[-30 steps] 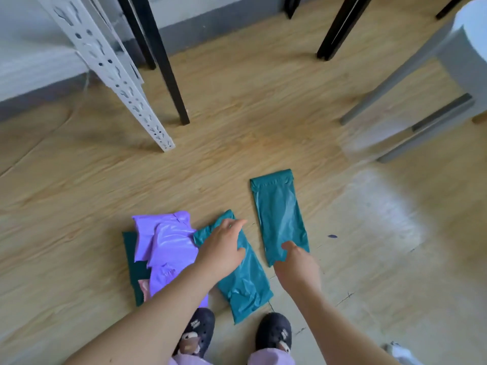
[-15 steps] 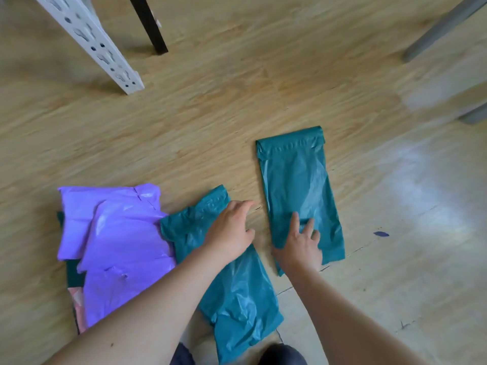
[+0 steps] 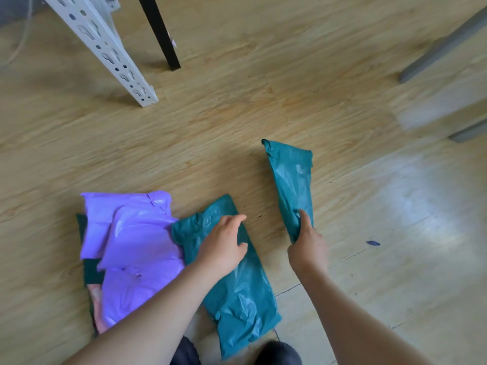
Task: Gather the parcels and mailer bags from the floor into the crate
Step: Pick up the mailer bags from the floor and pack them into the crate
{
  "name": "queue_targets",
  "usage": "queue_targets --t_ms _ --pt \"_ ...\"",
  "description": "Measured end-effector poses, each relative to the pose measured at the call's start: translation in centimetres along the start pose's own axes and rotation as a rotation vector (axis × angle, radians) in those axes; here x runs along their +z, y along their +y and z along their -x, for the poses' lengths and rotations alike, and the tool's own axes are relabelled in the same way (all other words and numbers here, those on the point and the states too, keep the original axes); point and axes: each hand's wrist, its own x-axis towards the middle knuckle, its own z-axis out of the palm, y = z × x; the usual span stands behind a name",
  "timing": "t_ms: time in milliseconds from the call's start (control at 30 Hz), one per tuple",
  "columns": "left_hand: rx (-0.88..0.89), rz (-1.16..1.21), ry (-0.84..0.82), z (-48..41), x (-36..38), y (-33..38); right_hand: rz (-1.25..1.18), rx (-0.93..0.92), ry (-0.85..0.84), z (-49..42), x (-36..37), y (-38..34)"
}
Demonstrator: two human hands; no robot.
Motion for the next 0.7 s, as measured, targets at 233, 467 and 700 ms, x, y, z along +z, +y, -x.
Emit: queue_targets --t_ms 233,467,700 --pt "-0.053 0.073 0.027 9.0 -8.1 3.9 -0.282 0.151 -0.086 8.1 -11.0 -6.2" --pt "-0.288 0.408 0.068 16.9 -16.3 7.1 -0.504 0.166 -0.274 15.3 -20.2 -12.8" --pt "-0.470 1.214 0.083 27.6 -23.5 8.7 -0.401 -0.005 -0.468 23.7 -26.6 -18.8"
